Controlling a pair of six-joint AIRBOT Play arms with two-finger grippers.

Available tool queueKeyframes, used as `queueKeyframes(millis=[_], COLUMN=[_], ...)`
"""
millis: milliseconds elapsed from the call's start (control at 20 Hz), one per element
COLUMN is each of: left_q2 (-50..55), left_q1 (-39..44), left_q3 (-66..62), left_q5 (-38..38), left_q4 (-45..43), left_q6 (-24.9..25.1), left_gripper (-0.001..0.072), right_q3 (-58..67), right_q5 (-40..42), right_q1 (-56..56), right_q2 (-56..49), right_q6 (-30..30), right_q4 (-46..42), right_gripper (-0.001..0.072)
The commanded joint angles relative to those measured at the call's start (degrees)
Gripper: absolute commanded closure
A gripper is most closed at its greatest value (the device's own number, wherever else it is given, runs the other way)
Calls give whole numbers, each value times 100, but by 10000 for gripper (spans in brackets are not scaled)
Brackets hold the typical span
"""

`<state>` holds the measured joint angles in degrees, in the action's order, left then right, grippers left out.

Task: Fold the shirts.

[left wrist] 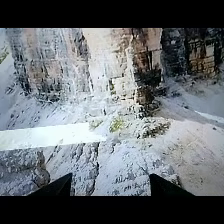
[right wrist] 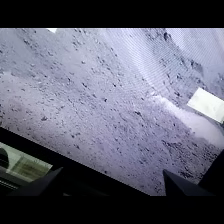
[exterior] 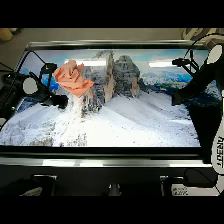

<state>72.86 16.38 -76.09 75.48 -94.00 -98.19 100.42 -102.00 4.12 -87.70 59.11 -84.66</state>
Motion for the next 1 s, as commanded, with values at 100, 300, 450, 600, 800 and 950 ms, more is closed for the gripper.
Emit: queueKeyframes(millis=[100, 300, 450, 600, 800, 950], left_q2=[0, 0, 0, 0, 13, 120], left_q1=[2, 2, 2, 2, 2, 13], left_q3=[2, 2, 2, 2, 4, 7], left_q5=[0, 0, 0, 0, -184, -804], left_q4=[-2, -2, -2, -2, 2, 7], left_q6=[2, 0, 2, 2, 0, 0], left_gripper=[117, 118, 117, 118, 117, 118], right_q3=[-2, -2, -2, -2, -2, -2], right_q5=[-2, -2, -2, -2, 466, 1082], right_q1=[-4, -4, -4, -4, -4, -4], right_q2=[4, 4, 4, 4, 4, 4], right_q6=[0, 0, 0, 0, -236, -129], right_q4=[0, 0, 0, 0, -2, 0], right_gripper=[78, 78, 78, 78, 79, 78])
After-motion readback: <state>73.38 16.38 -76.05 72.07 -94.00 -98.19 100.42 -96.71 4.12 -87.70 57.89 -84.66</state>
